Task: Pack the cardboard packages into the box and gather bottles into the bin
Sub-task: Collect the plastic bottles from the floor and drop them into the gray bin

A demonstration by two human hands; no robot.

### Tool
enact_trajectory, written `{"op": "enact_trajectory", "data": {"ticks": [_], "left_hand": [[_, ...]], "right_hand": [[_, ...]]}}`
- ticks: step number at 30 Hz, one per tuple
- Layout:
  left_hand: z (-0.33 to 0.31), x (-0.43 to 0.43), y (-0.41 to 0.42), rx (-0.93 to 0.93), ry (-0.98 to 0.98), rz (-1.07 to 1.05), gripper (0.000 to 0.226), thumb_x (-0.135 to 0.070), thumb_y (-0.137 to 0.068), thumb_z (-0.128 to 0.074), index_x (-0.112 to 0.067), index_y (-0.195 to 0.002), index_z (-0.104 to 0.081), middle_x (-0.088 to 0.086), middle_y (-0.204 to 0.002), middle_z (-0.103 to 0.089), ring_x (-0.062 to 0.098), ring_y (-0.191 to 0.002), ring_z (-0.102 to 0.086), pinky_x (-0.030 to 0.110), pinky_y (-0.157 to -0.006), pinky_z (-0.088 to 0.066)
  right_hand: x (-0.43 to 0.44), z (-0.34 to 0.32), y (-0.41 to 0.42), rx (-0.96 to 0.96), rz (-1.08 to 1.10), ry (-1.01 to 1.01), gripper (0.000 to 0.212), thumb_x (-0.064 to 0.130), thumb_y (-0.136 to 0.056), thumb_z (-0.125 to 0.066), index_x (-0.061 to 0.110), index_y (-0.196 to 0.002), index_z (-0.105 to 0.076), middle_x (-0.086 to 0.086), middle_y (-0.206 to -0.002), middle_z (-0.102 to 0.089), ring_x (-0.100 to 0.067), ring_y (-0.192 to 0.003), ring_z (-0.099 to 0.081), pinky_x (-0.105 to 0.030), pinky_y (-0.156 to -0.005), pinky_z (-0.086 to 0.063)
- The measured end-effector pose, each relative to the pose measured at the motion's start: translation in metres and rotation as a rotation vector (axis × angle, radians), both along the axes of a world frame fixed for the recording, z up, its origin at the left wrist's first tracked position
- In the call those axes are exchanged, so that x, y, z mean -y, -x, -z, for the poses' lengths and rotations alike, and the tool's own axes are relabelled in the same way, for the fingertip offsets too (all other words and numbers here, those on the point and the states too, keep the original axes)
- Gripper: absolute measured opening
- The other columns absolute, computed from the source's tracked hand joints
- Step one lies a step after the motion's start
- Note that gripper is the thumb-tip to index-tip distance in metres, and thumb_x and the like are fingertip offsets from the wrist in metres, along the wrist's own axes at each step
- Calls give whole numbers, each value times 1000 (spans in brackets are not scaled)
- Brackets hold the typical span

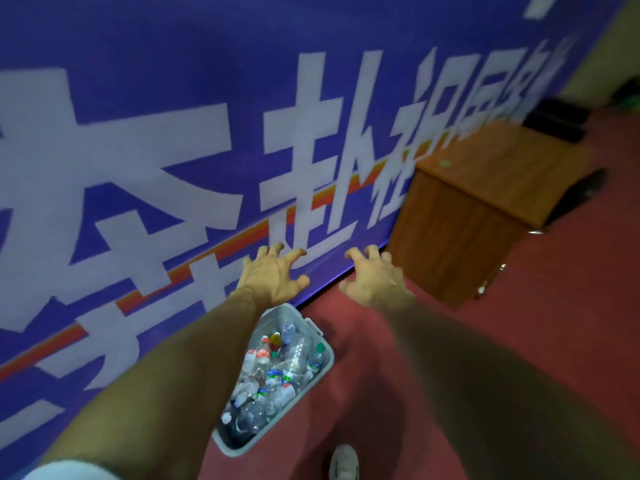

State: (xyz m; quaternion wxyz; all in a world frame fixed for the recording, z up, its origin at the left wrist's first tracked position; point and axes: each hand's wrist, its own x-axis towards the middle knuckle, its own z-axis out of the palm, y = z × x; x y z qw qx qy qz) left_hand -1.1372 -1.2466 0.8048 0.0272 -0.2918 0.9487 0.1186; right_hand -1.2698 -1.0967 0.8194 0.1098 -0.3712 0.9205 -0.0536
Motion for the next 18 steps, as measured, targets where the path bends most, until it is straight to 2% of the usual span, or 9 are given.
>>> {"op": "enact_trajectory", "data": {"ticks": [3,10,18], "left_hand": [[-17,-42,13,-53,-14,98,62,-54,-92,-51,-42,-150,-31,7,-160,-27,30,-144,-27,55,-109,-31],[-35,-167,58,-42,-2,371,65,-57,-92,-52,-41,-151,-30,8,-159,-26,31,-143,-27,55,-110,-32],[-30,-378,100,-34,-27,730,63,-56,-89,-53,-43,-148,-34,5,-157,-28,28,-143,-27,55,-113,-27]], "right_hand": [[-55,-21,-10,-62,99,-4,64,50,-87,-61,32,-144,-36,-7,-141,-35,-34,-128,-36,-50,-100,-41],[-203,-32,-21,-29,388,-32,68,48,-90,-63,32,-148,-32,-8,-144,-34,-35,-132,-35,-55,-103,-41],[-426,-16,-49,20,780,-19,66,48,-91,-59,30,-149,-33,-9,-145,-35,-35,-132,-36,-53,-104,-39]]}}
